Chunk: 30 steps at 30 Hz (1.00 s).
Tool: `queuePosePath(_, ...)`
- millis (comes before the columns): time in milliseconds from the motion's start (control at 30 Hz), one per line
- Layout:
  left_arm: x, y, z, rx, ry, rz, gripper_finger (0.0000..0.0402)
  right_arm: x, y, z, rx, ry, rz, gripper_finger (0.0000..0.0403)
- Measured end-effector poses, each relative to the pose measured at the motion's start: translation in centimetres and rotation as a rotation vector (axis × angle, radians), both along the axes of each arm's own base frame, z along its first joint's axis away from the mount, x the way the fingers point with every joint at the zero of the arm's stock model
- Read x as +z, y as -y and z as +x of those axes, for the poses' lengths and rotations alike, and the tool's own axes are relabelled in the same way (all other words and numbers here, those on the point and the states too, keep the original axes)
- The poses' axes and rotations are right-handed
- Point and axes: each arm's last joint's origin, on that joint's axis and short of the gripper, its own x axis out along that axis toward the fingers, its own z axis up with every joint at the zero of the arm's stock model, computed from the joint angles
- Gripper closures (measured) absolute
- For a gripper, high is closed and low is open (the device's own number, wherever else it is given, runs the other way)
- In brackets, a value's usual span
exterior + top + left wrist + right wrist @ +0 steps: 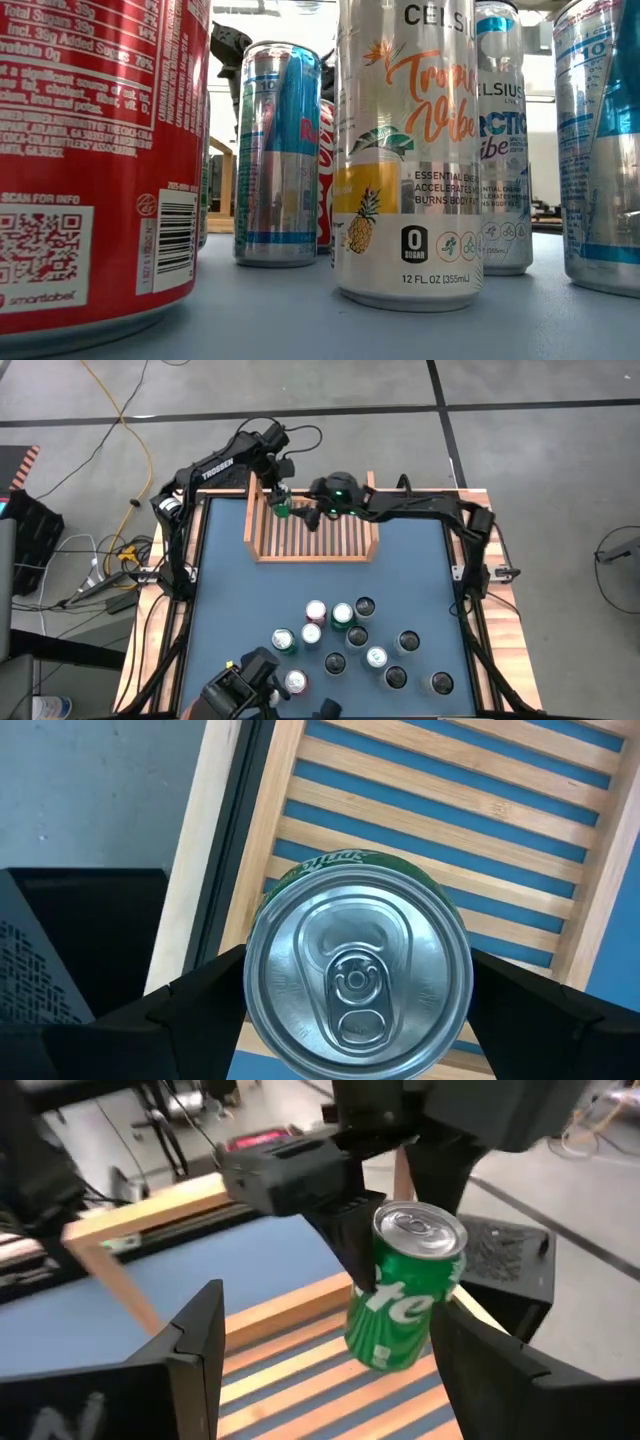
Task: Place canned beverage on shelf
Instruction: Adjust the green soda can on the shelf
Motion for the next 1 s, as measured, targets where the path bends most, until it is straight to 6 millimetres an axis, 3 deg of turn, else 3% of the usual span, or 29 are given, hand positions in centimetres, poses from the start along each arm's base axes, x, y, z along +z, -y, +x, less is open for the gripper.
queuePosePath(167, 0.0, -0.3, -0.4, -0.017, -0.011, 0.014, 0.0085, 0.4, 1.2, 2.3, -0.002, -0.101, -0.006, 0.0142)
queuePosePath(367, 0.0, -0.7, -0.8, 0.018, -0.063, 0.063, 0.0085, 1.0, 1.2, 2.6, 0.019, -0.185, -0.002, 0.0142)
queuePosePath(500, -0.2, -0.9, -1.1, 0.032, -0.073, 0.055, 0.0085, 2.9, 0.8, 1.5, 0.034, -0.208, -0.026, 0.0142)
queuePosePath(800, -3.6, -0.8, -2.1, 0.025, -0.110, 0.030, 0.0085, 8.9, -1.1, -2.8, 0.077, -0.251, -0.101, 0.0142)
queuePosePath(1000, -3.7, -1.1, -1.9, 0.077, -0.080, 0.035, 0.0085, 12.2, -2.2, -5.7, 0.073, -0.251, -0.155, 0.0142)
